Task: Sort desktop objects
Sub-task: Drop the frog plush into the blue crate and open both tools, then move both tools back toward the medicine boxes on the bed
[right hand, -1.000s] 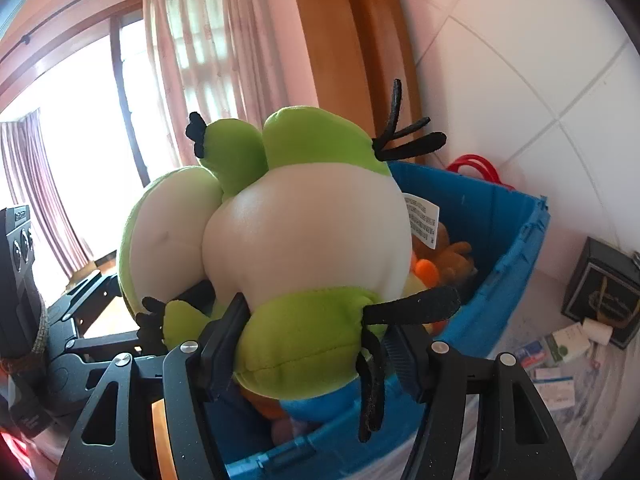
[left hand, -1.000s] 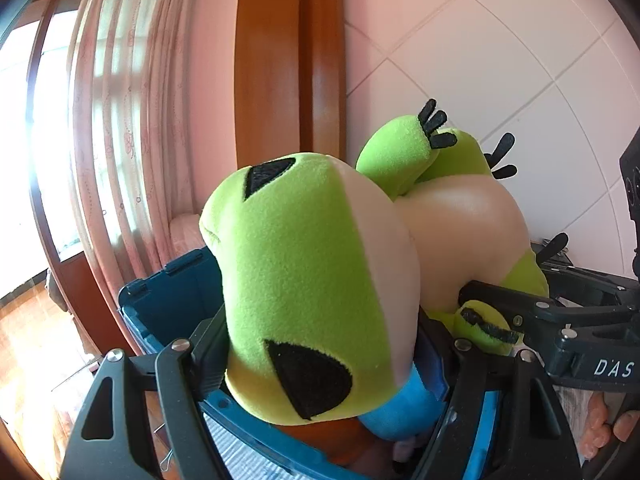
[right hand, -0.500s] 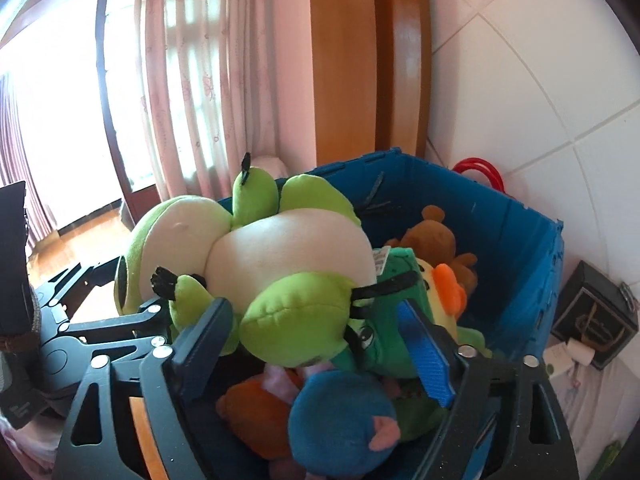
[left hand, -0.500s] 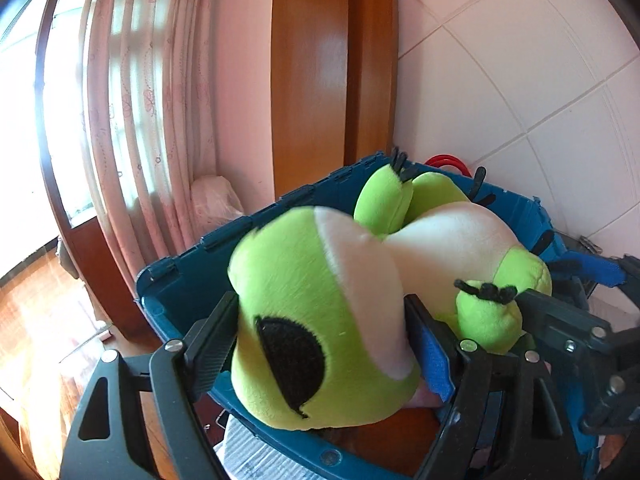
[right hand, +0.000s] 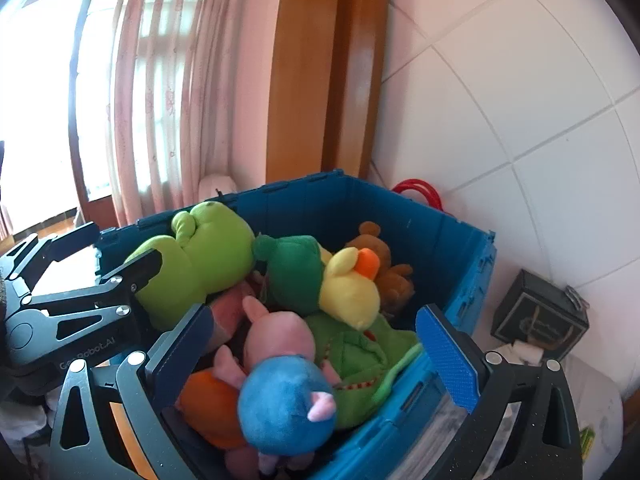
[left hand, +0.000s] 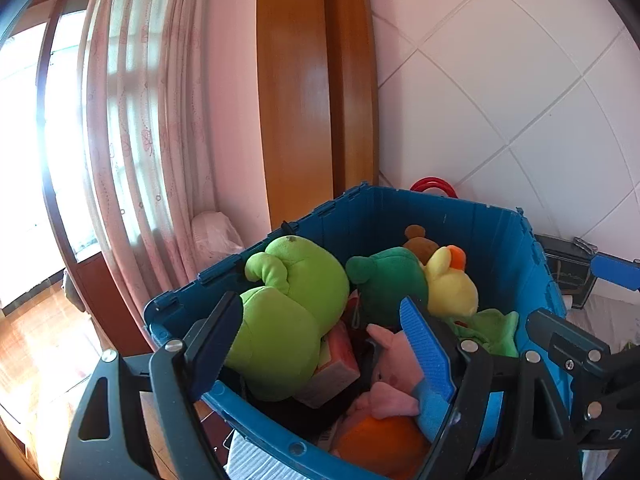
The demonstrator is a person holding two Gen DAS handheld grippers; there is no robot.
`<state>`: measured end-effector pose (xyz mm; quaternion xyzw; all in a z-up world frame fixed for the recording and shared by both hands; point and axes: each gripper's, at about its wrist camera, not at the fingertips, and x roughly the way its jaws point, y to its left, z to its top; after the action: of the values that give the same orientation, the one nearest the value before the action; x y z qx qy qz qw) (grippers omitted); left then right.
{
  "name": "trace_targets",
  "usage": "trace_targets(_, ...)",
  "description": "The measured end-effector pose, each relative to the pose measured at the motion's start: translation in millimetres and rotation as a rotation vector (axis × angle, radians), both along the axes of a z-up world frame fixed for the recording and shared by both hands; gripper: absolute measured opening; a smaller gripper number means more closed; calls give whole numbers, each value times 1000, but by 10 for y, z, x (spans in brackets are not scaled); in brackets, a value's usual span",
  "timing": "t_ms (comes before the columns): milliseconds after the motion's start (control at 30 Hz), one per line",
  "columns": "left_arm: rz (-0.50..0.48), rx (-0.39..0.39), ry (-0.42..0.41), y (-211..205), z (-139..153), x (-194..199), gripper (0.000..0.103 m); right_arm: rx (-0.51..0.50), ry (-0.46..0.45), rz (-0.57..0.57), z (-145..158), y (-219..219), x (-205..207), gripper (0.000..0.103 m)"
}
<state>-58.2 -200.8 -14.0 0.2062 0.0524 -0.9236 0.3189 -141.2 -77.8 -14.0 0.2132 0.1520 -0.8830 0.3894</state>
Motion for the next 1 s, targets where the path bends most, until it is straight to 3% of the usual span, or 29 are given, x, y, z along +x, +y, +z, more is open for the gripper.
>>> trace_targets(333, -110, -39, 111, 887, 318, -27, 85, -34, 89, -144, 129, 882, 14, 103)
trace_targets(500, -196, -79, 165, 1571, 467, -129, 93, -77, 67, -241, 107, 1688, -180, 103)
trace_targets(667, -284, -70, 203, 2290, 447, -399, 99, -100, 33, -348, -3, 2578, -455, 103)
trace_targets(867, -368, -12, 121, 2899, 94, -1038, 99, -93, -74, -495, -360, 3888, -999, 103)
trace_targets(1000, -412, 17, 2, 3133, -284, -1549, 99, -63, -179, -642, -765, 4731, -1387, 103)
